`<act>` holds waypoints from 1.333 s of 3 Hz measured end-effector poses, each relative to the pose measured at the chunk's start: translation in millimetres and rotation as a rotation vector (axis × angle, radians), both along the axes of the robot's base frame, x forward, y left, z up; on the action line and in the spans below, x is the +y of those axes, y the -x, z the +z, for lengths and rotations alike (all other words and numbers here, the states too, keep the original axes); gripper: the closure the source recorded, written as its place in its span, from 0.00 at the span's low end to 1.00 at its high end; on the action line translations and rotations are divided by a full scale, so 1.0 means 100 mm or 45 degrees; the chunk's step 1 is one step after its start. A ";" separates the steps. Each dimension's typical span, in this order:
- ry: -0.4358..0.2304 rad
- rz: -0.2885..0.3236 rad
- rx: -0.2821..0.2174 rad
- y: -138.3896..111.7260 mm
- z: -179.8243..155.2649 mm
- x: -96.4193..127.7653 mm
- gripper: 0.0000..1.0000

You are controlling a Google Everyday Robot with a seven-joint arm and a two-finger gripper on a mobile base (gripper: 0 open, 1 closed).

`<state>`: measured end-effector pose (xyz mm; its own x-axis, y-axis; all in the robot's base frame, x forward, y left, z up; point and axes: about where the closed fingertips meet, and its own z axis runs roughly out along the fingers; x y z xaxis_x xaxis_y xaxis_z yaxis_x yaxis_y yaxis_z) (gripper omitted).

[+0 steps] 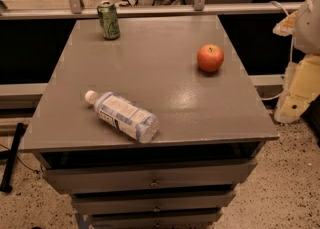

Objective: Pick apple

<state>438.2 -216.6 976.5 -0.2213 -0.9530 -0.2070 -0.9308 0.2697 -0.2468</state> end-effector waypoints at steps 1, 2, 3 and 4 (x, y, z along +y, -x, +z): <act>0.000 0.000 0.000 0.00 0.00 0.00 0.00; -0.028 0.000 -0.011 -0.02 0.01 -0.01 0.00; -0.091 0.005 -0.049 -0.24 -0.13 -0.10 0.00; -0.181 0.025 -0.155 -0.78 -0.30 -0.12 0.00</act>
Offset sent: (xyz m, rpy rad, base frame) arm 0.0034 -0.0043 -0.0034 0.0515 0.0042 0.0010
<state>515.7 -228.2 946.9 -0.1679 -0.9161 -0.3641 -0.9017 0.2920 -0.3188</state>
